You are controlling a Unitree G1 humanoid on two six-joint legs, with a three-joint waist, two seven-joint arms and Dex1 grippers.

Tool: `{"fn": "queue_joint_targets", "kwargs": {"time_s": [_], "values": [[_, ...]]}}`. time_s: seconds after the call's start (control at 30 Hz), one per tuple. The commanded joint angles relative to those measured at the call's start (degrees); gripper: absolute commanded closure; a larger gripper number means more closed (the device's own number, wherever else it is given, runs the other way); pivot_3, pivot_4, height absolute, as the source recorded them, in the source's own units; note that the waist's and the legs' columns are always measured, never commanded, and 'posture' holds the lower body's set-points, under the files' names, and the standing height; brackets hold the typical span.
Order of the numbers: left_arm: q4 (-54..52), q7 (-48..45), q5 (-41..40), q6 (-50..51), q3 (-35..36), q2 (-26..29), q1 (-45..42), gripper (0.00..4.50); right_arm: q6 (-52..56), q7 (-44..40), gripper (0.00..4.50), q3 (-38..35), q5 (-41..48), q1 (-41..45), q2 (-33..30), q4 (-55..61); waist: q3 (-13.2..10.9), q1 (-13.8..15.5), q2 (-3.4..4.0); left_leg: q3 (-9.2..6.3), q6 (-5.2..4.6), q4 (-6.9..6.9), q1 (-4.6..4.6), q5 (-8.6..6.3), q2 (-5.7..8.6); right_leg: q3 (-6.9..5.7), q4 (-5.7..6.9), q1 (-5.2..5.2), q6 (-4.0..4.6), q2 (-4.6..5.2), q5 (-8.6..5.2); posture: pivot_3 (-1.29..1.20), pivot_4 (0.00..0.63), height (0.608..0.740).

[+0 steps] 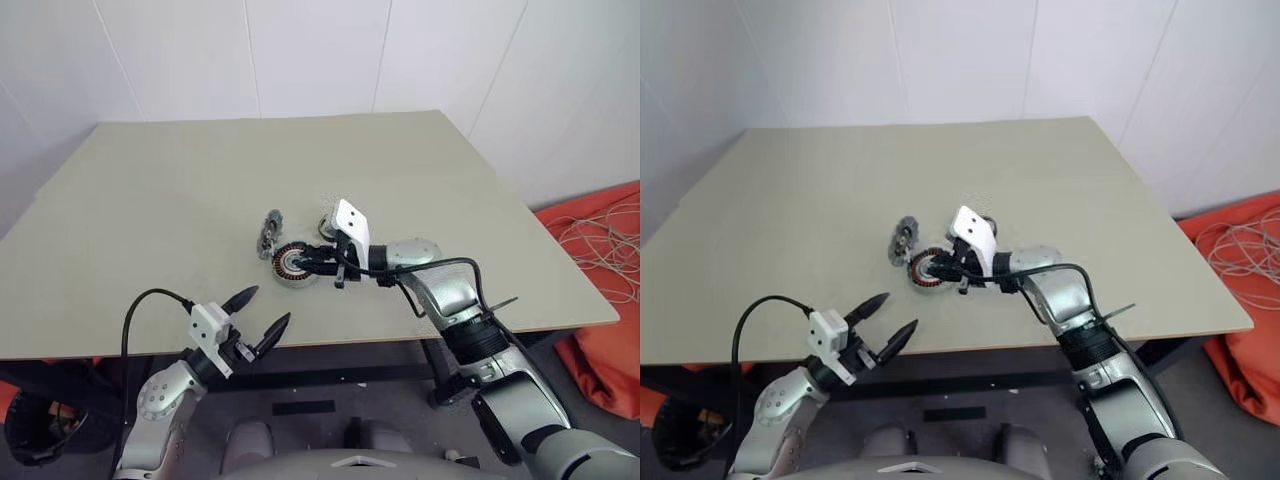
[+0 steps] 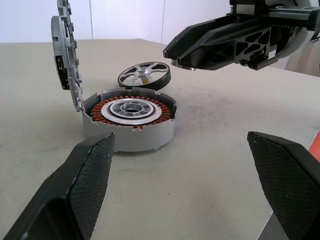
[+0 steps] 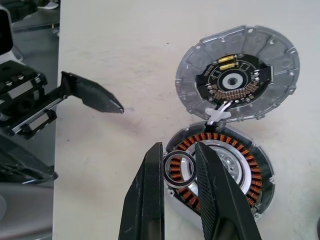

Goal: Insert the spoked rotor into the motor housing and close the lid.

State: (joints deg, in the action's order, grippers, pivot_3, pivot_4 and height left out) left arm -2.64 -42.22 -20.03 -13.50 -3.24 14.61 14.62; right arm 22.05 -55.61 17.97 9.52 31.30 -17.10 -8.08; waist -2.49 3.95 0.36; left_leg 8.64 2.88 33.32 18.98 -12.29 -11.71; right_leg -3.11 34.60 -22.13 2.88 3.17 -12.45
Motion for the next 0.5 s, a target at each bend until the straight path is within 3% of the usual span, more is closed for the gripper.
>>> {"fn": "queue_joint_targets", "kwargs": {"time_s": [0.03,0.5], "values": [[-0.16,-0.74,-0.59,-2.25,0.72,-0.16,0.21,0.00,-0.16,1.29,3.92,-0.51,-0.37,2.54,1.31,-1.97,-0.01,0.00,-0.01,0.00,0.04,0.00,-0.01,0.02,0.00,0.00,0.05,-0.02,0.01,0.00,-0.02,0.00,0.000,0.740],[-1.77,-0.30,-0.64,-1.27,0.58,-0.41,-0.06,0.00,-7.57,4.73,3.92,1.16,-5.38,6.94,7.45,-17.25,-0.03,-0.02,-0.02,-0.01,0.15,-0.01,0.03,0.09,-0.02,0.00,0.12,-0.09,0.21,0.00,0.06,0.00,0.000,0.740]]}}
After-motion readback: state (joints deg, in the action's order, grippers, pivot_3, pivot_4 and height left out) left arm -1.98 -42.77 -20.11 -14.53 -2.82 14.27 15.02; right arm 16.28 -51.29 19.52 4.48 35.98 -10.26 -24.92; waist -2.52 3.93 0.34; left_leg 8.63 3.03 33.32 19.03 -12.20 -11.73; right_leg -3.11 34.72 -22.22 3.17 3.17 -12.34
